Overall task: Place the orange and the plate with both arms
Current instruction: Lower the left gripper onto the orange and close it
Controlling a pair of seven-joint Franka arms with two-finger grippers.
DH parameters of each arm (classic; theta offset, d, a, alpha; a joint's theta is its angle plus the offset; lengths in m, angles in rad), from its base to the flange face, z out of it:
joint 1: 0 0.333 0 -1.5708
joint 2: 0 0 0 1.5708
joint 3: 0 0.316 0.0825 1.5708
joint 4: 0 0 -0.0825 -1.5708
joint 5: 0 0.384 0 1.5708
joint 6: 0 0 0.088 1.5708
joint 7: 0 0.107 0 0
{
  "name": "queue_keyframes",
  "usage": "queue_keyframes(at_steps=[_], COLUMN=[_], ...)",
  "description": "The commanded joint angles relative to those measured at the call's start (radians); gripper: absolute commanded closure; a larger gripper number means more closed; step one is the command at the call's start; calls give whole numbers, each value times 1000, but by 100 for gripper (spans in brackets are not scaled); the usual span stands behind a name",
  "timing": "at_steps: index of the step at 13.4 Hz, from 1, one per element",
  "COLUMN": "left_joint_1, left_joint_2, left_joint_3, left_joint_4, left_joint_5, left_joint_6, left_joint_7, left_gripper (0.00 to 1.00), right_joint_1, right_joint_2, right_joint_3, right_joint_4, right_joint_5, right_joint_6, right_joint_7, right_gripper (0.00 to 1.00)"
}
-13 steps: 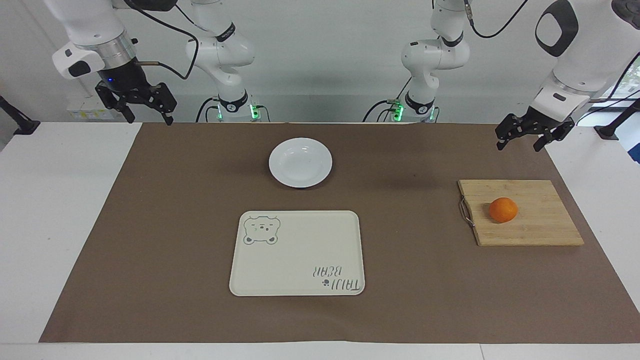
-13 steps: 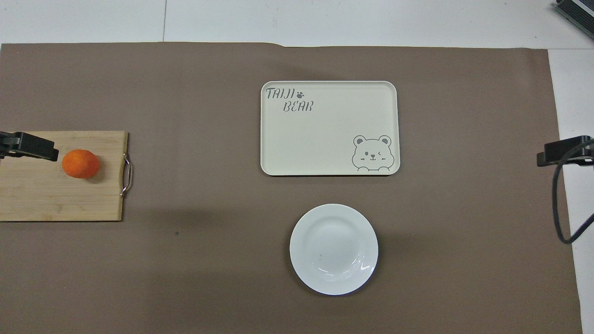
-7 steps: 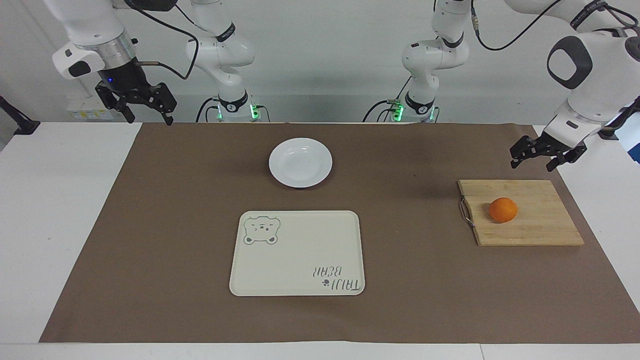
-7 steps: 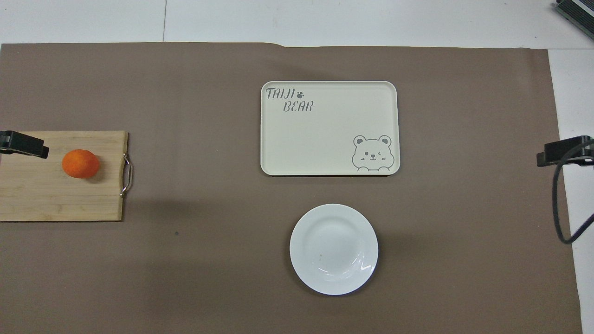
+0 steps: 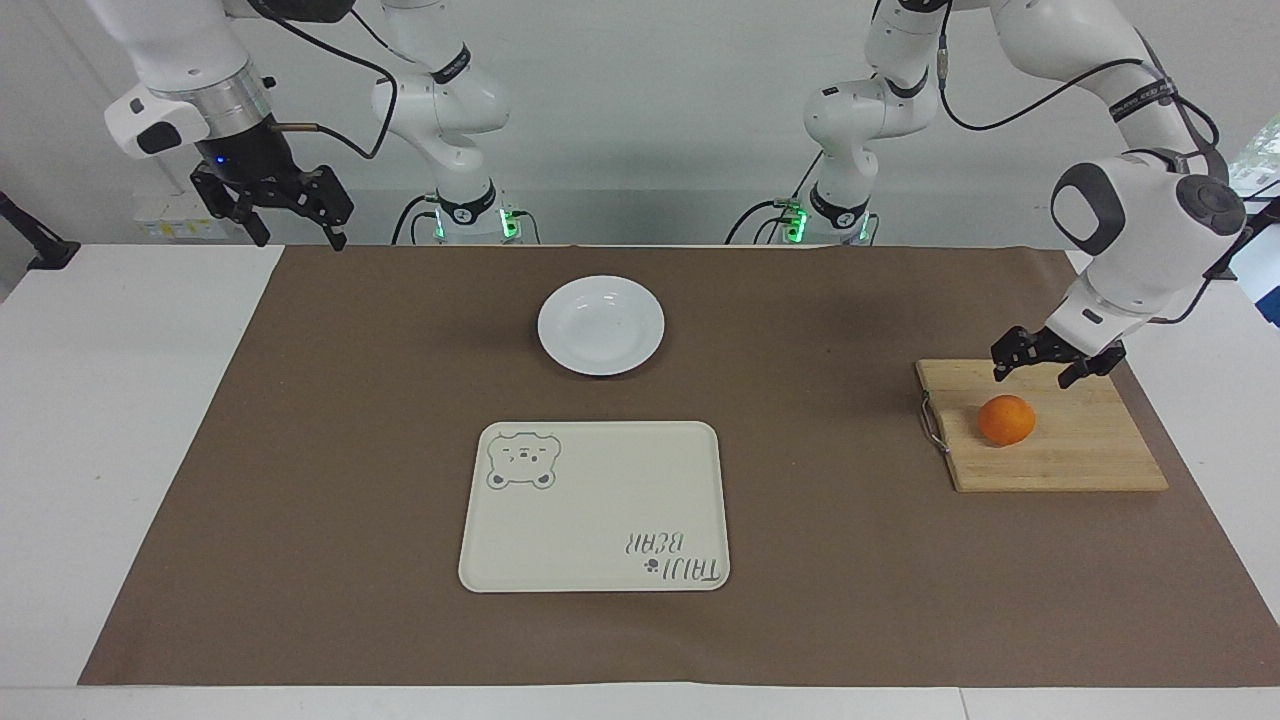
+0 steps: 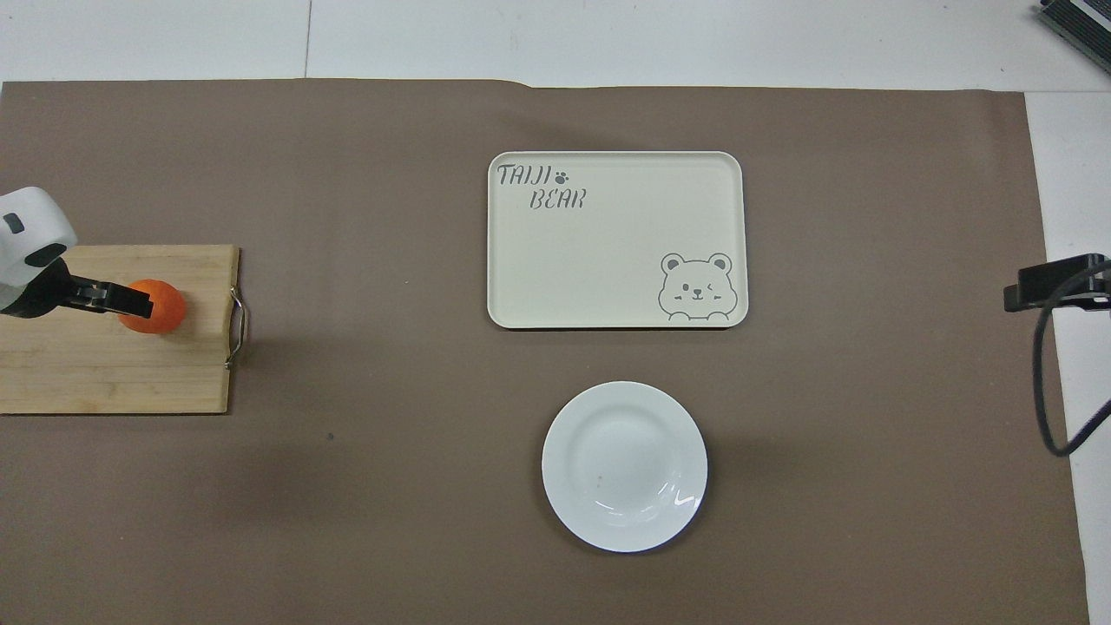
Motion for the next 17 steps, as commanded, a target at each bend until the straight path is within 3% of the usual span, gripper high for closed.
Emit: queue_keyframes(at_steps=[1,6,14,16,17], left_joint_1=[8,5,10,11,11], left_joint_2=[11,82,134,134,133], left_joint_3=[-3,-3,-3,-3,-3], left_joint_4=[-68,-70,-85,-84,-85], left_joint_5=[-1,-1,-7,-7,-8], left_joint_6=[93,199,255,245,239], left_joint_7=[13,20,18,9,10], left_gripper=[0,0,1,93,100], right_joint_1=[-8,-8,-8,-8,-8], right_joint_2=[-21,-21,-21,-21,-21], right_joint_3=[8,8,8,8,8], right_joint_4=[-23,-23,-23,-23,-23], right_joint_5=[-15,-15,-17,-15,-15], right_joint_6=[-1,-1,-1,-1,-1], right_joint_7=[-16,-16,-16,-16,-16], right_gripper=[0,0,0,0,0])
